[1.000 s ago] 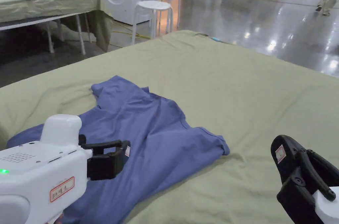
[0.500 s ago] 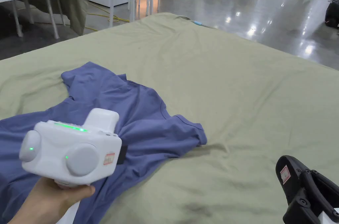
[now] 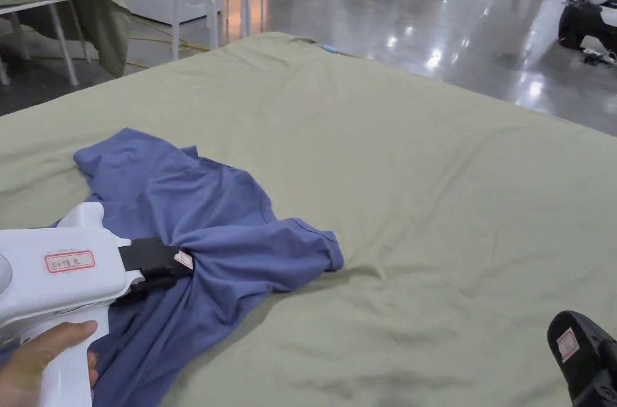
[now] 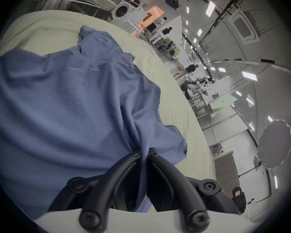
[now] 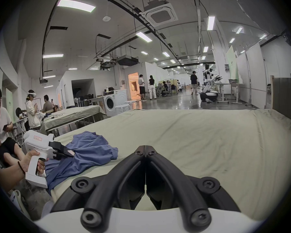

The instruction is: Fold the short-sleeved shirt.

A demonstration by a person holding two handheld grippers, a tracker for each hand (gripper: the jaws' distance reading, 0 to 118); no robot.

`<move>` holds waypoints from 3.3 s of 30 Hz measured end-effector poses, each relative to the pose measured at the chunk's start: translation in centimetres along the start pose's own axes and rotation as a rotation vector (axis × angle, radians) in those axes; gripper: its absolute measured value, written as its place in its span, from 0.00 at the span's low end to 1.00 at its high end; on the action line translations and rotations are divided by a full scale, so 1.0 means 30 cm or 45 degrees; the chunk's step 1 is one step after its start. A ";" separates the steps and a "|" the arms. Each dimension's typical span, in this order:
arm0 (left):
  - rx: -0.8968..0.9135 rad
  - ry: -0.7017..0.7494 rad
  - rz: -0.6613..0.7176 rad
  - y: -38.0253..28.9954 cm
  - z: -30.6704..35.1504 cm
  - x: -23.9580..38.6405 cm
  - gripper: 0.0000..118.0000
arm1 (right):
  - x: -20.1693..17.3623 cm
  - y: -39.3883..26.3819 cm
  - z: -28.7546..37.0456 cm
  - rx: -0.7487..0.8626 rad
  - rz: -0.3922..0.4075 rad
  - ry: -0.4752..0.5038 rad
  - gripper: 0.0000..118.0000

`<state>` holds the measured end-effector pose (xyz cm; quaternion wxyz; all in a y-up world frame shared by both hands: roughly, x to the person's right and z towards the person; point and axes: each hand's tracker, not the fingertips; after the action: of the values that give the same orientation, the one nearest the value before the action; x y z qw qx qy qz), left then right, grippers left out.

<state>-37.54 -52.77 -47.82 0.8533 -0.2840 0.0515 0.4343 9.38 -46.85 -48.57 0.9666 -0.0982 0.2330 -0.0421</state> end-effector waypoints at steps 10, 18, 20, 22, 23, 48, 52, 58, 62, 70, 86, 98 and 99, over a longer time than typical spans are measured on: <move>0.005 -0.469 -0.225 -0.062 0.004 0.459 0.04 | 0.101 0.029 0.159 0.100 -0.053 -0.169 0.02; -0.342 -0.864 -0.404 -0.458 -0.179 0.953 0.04 | 0.247 0.069 0.481 0.210 -0.007 -0.462 0.02; -0.467 -0.969 -0.489 -0.614 -0.182 1.075 0.04 | 0.288 0.075 0.589 0.234 0.014 -0.563 0.02; -0.572 -1.048 -0.583 -0.765 -0.169 1.166 0.04 | 0.319 0.073 0.689 0.249 0.028 -0.669 0.02; -0.629 -1.085 -0.644 -0.855 -0.157 1.206 0.04 | 0.337 0.070 0.742 0.249 0.026 -0.730 0.02; -0.921 -0.915 -0.836 -1.072 -0.053 0.959 0.11 | 0.392 -0.073 0.847 0.209 -0.184 -0.769 0.02; -0.503 -0.416 -1.051 -0.871 0.066 0.801 0.00 | 0.343 -0.073 0.778 0.204 -0.162 -0.678 0.02; -0.280 -0.198 -0.791 -0.587 0.096 0.601 0.00 | 0.372 -0.043 0.672 0.129 -0.155 -0.592 0.02; -0.078 -0.176 -0.767 -0.458 0.025 0.592 0.00 | 0.354 -0.027 0.627 0.103 -0.125 -0.573 0.02; -0.379 -0.155 -0.834 -0.368 -0.339 0.653 0.71 | 0.344 0.007 0.591 0.055 -0.031 -0.570 0.02; -0.710 -0.191 -0.956 -0.580 -0.389 0.669 0.05 | 0.490 0.032 0.520 -0.071 -0.025 -0.582 0.02; -0.625 -0.096 -1.084 -0.649 -0.409 0.663 0.04 | 0.958 0.031 0.153 -0.658 -0.094 -0.498 0.90; -0.624 -0.094 -1.081 -0.650 -0.409 0.664 0.04 | 0.978 0.011 0.118 -0.719 -0.111 -0.496 0.89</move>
<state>-8.27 -54.08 -56.13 0.8643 -0.4567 -0.2028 0.0571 37.06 -49.66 -58.51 0.9249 -0.3778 0.0421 0.0024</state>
